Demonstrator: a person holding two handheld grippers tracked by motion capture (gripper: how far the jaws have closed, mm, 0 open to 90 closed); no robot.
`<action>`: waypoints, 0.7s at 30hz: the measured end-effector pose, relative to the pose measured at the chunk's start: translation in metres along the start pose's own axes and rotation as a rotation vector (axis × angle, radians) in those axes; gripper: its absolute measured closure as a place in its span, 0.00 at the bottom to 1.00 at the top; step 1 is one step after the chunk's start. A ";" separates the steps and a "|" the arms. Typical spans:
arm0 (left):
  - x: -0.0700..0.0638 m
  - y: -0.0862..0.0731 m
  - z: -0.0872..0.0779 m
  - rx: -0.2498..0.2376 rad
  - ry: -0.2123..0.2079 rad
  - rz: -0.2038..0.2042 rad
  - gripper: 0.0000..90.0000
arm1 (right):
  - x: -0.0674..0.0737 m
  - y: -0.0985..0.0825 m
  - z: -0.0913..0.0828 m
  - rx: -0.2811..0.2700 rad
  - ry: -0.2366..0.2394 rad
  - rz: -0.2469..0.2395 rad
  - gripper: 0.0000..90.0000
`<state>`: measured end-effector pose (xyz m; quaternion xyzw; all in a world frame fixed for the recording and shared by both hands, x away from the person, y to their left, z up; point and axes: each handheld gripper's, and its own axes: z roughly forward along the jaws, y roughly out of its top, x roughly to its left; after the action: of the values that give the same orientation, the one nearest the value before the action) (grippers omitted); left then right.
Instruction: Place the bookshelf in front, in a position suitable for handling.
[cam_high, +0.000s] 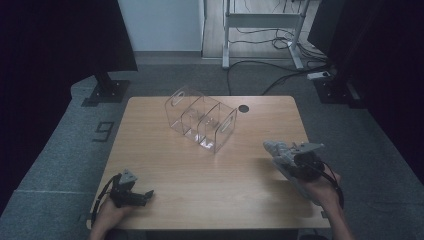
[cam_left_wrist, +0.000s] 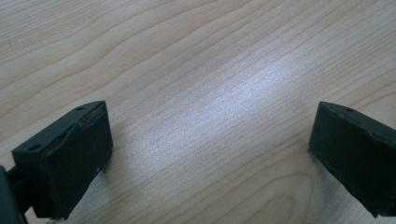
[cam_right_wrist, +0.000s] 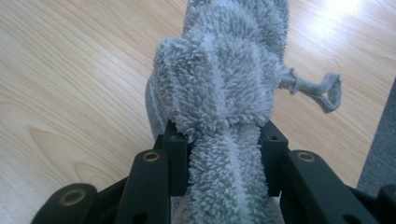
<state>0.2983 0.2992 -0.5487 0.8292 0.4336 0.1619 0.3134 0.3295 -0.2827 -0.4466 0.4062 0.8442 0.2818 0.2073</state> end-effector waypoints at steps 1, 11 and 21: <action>0.000 0.000 0.000 0.000 0.000 0.000 0.00 | -0.001 -0.003 0.002 0.005 -0.009 0.002 0.71; 0.000 0.000 0.000 0.000 0.000 0.000 0.00 | -0.003 -0.020 0.023 0.050 0.001 0.023 0.71; 0.000 0.000 0.000 0.000 0.000 -0.001 0.00 | -0.001 -0.038 0.046 0.105 0.026 0.035 0.68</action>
<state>0.2983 0.2991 -0.5486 0.8291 0.4340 0.1617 0.3133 0.3353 -0.2891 -0.5056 0.4275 0.8532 0.2458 0.1700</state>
